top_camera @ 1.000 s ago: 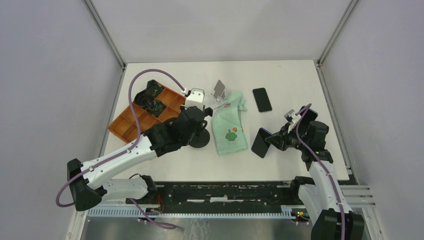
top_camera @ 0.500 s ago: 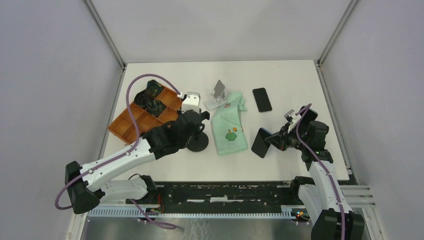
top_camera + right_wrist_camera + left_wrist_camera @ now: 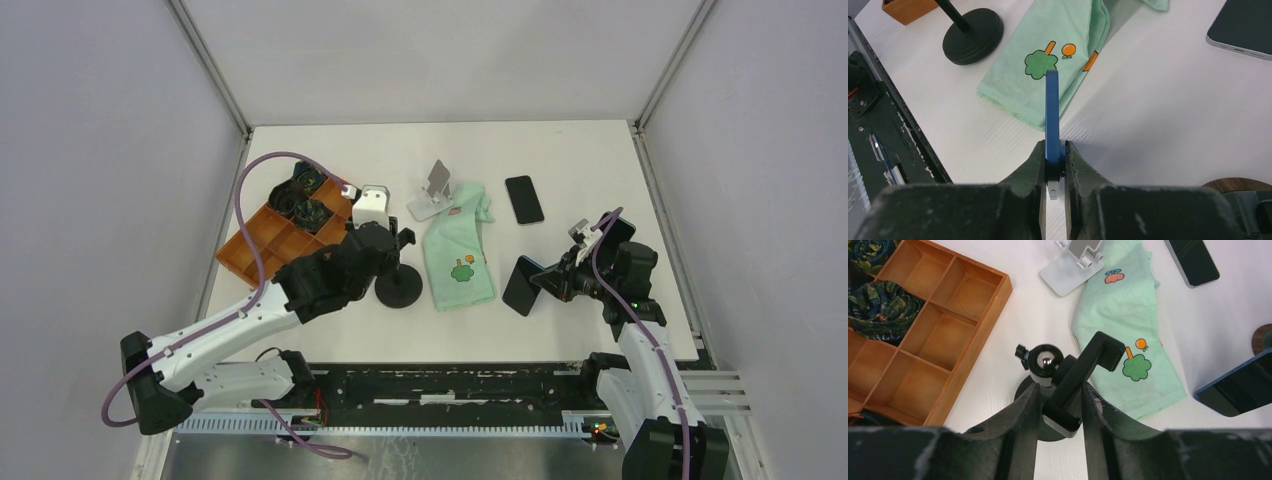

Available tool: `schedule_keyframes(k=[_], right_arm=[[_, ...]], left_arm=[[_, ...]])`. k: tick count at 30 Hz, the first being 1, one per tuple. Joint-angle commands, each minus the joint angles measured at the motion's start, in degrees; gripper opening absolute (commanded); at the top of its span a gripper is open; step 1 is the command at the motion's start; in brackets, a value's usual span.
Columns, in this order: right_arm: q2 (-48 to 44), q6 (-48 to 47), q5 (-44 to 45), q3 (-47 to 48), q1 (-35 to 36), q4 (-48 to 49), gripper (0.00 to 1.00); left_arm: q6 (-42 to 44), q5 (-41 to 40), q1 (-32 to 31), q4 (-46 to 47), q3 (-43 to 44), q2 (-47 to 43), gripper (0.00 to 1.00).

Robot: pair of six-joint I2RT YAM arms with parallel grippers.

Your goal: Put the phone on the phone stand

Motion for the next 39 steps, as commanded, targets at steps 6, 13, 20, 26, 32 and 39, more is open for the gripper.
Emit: schedule_keyframes(k=[6, 13, 20, 26, 32, 39], right_arm=[[0.08, -0.94, -1.69, 2.71, -0.21, 2.4, 0.0], [0.24, -1.12, -1.78, 2.71, -0.2, 2.41, 0.0], [0.37, -1.2, -1.78, 2.75, -0.18, 2.36, 0.0], [0.6, -1.2, -1.86, 2.85, -0.25, 2.34, 0.0], [0.62, -1.21, -1.91, 2.85, -0.2, 2.34, 0.0], [0.56, -1.28, -1.95, 2.85, -0.25, 2.24, 0.0]], left_arm=[[-2.6, 2.15, 0.31, 0.42, 3.09, -3.61, 0.58], [-1.67, 5.04, 0.31, 0.13, 3.57, -4.97, 0.64], [-7.41, 7.25, 0.31, -3.24, 4.17, -6.52, 0.63], [-20.49, 5.02, 0.27, -12.85, 7.02, -5.84, 0.59], [-30.66, 5.22, -0.51, -18.54, 9.23, -3.03, 0.56], [-37.7, 1.37, -3.49, -27.99, 16.06, 6.01, 0.52]])
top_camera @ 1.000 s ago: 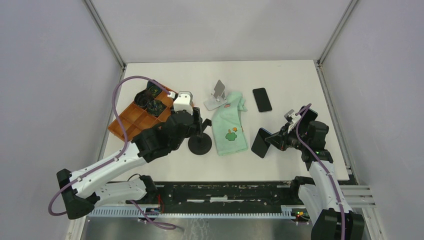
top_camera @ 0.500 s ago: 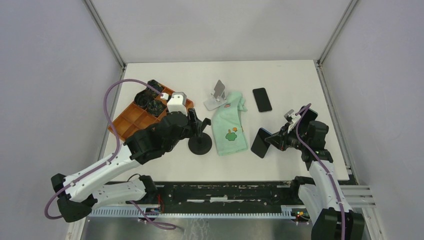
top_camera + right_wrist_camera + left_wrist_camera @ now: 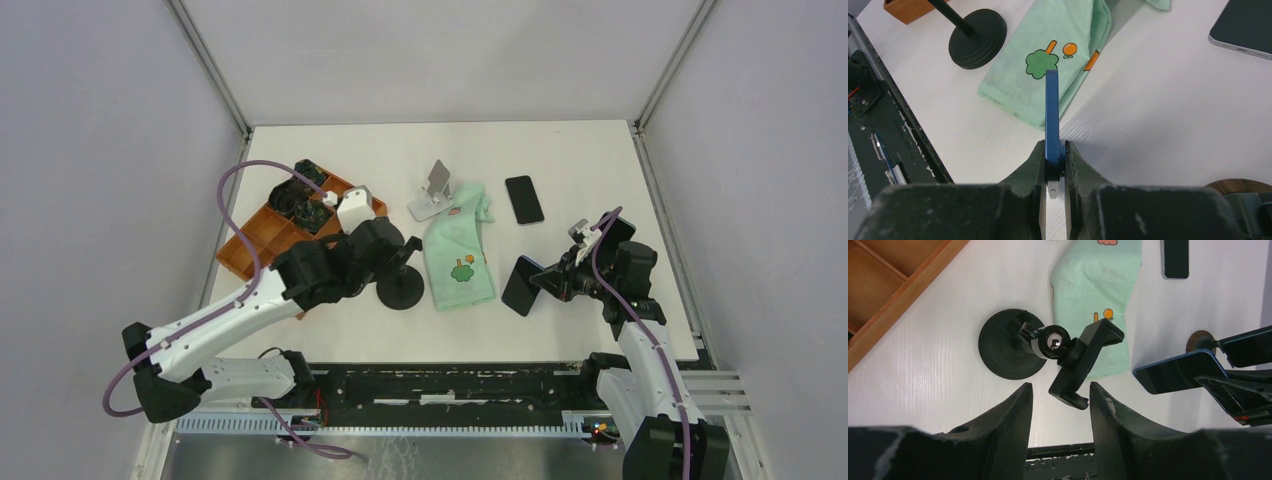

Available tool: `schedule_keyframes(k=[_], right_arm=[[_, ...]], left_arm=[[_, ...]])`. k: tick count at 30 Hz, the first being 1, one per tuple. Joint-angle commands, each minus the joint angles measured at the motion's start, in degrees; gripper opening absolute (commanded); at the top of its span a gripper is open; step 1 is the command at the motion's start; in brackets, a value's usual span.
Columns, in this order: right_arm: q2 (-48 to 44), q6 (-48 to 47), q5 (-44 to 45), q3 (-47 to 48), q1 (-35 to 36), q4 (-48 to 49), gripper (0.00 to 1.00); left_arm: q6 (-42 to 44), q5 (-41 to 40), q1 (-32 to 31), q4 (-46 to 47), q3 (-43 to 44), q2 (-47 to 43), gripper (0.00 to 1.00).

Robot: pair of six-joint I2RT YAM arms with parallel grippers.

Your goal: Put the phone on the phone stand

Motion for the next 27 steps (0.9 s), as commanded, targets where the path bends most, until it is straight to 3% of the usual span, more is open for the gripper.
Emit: schedule_keyframes(k=[1, 8, 17, 21, 27], right_arm=[[0.03, -0.94, -1.6, 2.67, -0.22, 2.2, 0.0], [-0.07, -1.09, -1.6, 2.75, -0.19, 2.14, 0.0], [-0.4, -1.14, -1.69, 2.77, -0.18, 1.95, 0.0], [-0.48, -1.23, -1.69, 2.78, -0.23, 1.83, 0.0], [-0.59, -1.32, -1.78, 2.76, -0.23, 1.77, 0.0]], left_arm=[[-7.63, -4.18, -2.5, -6.13, 5.97, 5.17, 0.52], [-7.55, -5.83, -4.29, -6.28, 7.02, 9.3, 0.53], [-5.28, -8.19, -4.29, -6.9, 5.32, 12.0, 0.34], [0.37, -8.06, -4.24, -5.8, 5.55, 13.1, 0.24], [15.75, -2.88, -4.08, 3.29, 2.27, 8.99, 0.19]])
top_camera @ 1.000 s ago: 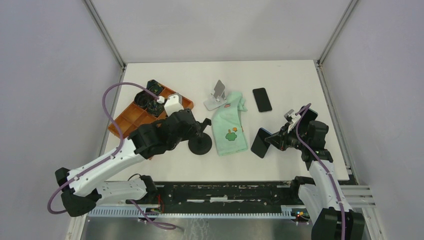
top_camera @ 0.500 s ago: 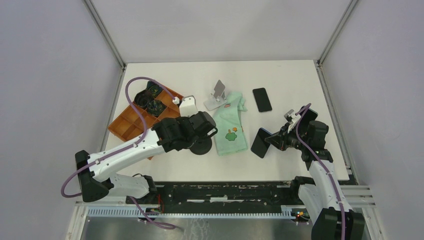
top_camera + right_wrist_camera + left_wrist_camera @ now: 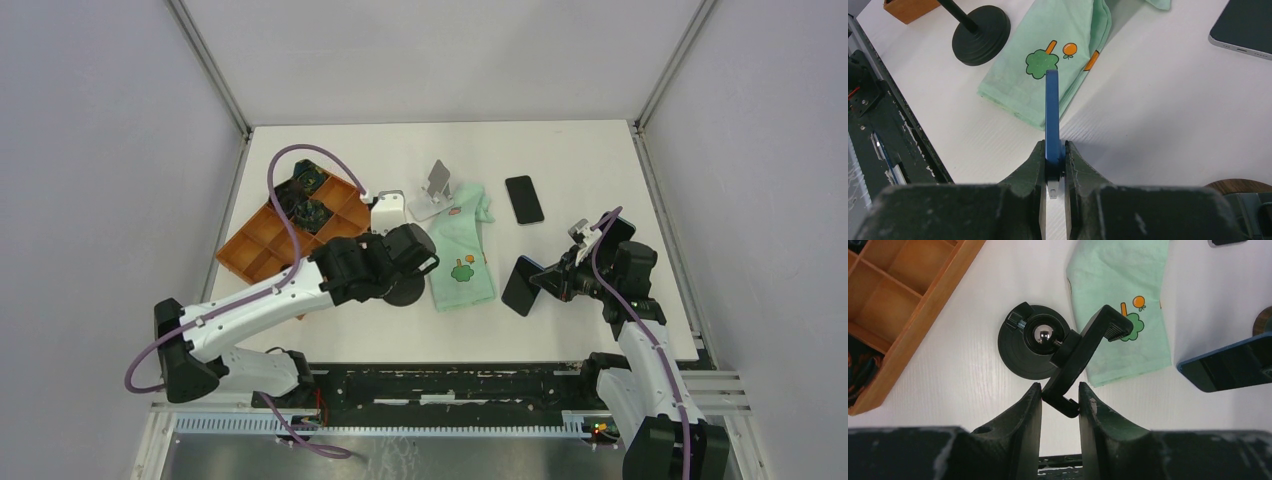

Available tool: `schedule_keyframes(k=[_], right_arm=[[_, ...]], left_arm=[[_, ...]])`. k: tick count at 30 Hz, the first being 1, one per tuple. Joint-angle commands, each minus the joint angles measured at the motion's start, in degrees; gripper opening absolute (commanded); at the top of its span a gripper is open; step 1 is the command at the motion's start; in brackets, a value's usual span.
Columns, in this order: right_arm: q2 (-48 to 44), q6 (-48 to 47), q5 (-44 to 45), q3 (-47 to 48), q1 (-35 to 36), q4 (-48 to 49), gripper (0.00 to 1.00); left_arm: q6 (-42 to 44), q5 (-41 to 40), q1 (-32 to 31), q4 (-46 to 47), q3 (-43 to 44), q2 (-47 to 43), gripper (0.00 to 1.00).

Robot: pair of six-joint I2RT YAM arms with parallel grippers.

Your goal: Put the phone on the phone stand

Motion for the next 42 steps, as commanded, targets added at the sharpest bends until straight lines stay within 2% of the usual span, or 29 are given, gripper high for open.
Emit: schedule_keyframes(k=[1, 8, 11, 14, 19, 23, 25, 29, 35, 39, 42], right_arm=[[-0.54, -1.32, -1.76, 2.75, -0.2, 1.77, 0.0], [-0.54, -1.36, -1.91, 2.76, -0.19, 1.74, 0.0], [-0.43, -1.51, -2.02, 2.76, -0.2, 1.76, 0.0], [-0.42, -2.22, -2.37, 2.76, -0.25, 1.52, 0.0], [-0.43, -3.66, -3.27, 2.87, -0.24, 0.99, 0.0], [-0.23, -7.2, -5.09, 3.33, -0.23, -0.51, 0.0], [0.12, -11.99, -7.11, 4.1, -0.21, -3.36, 0.0], [0.86, -20.3, -10.37, 6.19, -0.25, -9.37, 0.0], [4.64, -29.5, -13.44, 12.42, 0.14, -19.45, 0.0], [9.27, -36.75, -12.83, 20.27, 2.95, -29.77, 0.0], [11.41, -38.33, -11.31, 25.74, 6.69, -33.45, 0.0]], left_arm=[[15.43, 4.19, 0.46, 9.65, -3.75, -3.86, 0.19], [26.59, 15.24, 6.81, 17.68, -9.28, -12.02, 0.18], [29.19, 20.12, 9.98, 19.0, -10.15, -12.65, 0.22], [30.69, 21.66, 11.22, 19.14, -9.54, -11.21, 0.24], [31.46, 21.14, 11.57, 17.8, -7.98, -10.07, 0.36], [31.46, 21.46, 11.53, 16.61, -7.15, -11.53, 0.52], [31.46, 22.2, 11.53, 16.23, -6.91, -12.56, 0.62], [31.37, 23.24, 11.53, 15.92, -6.8, -15.24, 0.71], [31.72, 25.25, 11.57, 17.8, -7.0, -19.46, 0.72], [33.16, 29.04, 11.54, 23.67, -9.29, -23.06, 0.73], [34.86, 31.8, 11.53, 29.81, -11.76, -25.54, 0.73]])
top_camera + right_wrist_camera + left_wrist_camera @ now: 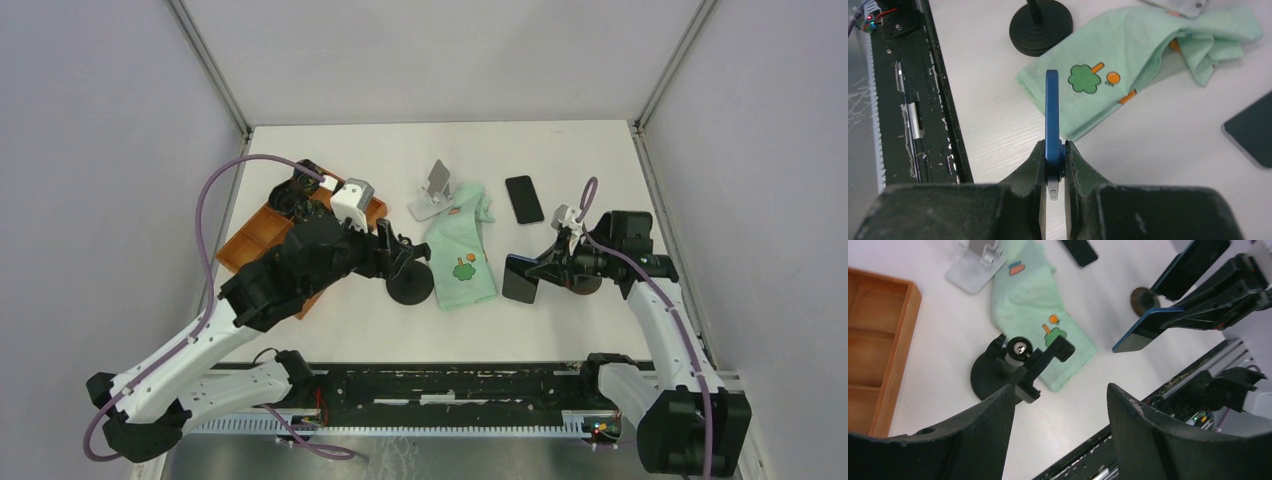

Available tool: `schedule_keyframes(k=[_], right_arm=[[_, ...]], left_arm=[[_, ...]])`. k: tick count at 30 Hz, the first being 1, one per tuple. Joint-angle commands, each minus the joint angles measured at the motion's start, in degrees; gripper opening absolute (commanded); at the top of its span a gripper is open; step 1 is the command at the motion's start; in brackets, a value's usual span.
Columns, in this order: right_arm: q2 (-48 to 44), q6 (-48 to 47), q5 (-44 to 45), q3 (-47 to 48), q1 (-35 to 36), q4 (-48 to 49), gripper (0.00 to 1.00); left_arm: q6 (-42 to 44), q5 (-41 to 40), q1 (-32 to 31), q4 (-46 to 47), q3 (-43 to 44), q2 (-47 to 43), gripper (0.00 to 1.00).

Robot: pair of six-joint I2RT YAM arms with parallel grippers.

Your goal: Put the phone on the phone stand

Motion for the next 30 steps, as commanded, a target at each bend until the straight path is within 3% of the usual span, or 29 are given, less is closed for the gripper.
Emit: schedule_keyframes(k=[1, 6, 11, 17, 25, 30], right_arm=[[1.66, -6.63, -2.0, 9.0, 4.53, -7.72, 0.0], [2.29, -1.09, -1.9, 16.28, 11.35, -4.59, 0.0], [3.14, 6.88, 0.09, 23.42, 19.4, 0.87, 0.0], [7.1, 12.28, 0.25, 32.24, 26.89, 2.85, 0.0], [9.64, 17.74, -2.21, 36.8, 29.97, 6.17, 0.0], [10.28, 21.15, -3.55, 36.4, 31.76, 8.92, 0.0]], left_arm=[[5.75, 5.75, 0.21, 11.87, -2.85, -3.96, 0.73], [11.19, 9.22, 0.21, 20.81, -6.9, -6.64, 0.76], [11.58, 12.23, 0.24, 24.53, -8.34, -5.51, 0.88], [13.02, 24.15, 0.3, 27.91, -9.61, -4.56, 0.98], [15.42, 30.2, 0.46, 27.65, -10.05, -3.69, 0.98], [15.92, 34.32, 0.9, 28.67, -9.21, 0.23, 0.93]])
